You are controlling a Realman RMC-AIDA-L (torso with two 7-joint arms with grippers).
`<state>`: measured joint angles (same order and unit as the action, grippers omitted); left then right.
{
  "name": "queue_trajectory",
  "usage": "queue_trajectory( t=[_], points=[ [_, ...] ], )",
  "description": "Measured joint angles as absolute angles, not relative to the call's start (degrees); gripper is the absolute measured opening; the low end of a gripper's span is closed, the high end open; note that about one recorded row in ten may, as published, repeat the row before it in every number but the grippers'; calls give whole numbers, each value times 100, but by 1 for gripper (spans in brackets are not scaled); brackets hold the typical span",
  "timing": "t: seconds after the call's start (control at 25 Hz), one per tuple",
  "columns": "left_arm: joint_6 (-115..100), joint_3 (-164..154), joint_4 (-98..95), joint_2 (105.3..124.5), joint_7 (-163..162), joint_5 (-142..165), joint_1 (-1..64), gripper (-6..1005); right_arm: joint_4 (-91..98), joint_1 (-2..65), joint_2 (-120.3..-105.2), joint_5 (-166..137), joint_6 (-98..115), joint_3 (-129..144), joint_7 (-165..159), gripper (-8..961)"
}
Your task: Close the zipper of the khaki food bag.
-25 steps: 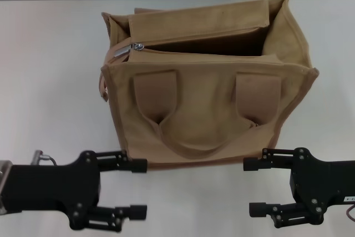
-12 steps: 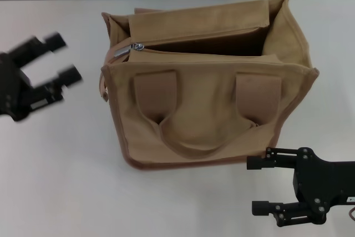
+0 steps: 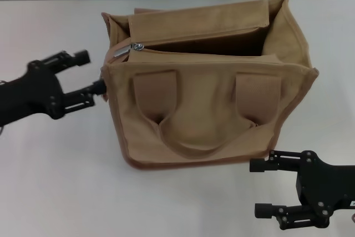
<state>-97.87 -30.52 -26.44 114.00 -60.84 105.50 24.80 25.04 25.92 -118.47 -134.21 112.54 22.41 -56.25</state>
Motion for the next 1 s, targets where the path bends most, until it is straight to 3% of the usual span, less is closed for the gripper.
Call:
queue_trajectory(
  t=[0.32, 0.6, 0.68, 1.0],
  points=[
    [-9094, -3146, -2658, 11690, -5769, 10773, 2764, 776, 2504, 2578, -11855, -13420, 11271, 2241, -5625, 674],
    [-8881, -2871, -2650, 11798, -5633, 10594, 2747, 767, 2505, 2581, -11865, -13413, 11276, 2241, -5625, 668],
    [-8926, -2759, -2662, 11821, -5628, 10445, 2682, 530, 2504, 2582, -11865, -13408, 11277, 2241, -5625, 666],
    [-9651, -2722, -2665, 11719, -5584, 10216, 2523, 276, 2500, 2584, -11864, -13327, 11286, 2241, -5625, 659]
  ],
)
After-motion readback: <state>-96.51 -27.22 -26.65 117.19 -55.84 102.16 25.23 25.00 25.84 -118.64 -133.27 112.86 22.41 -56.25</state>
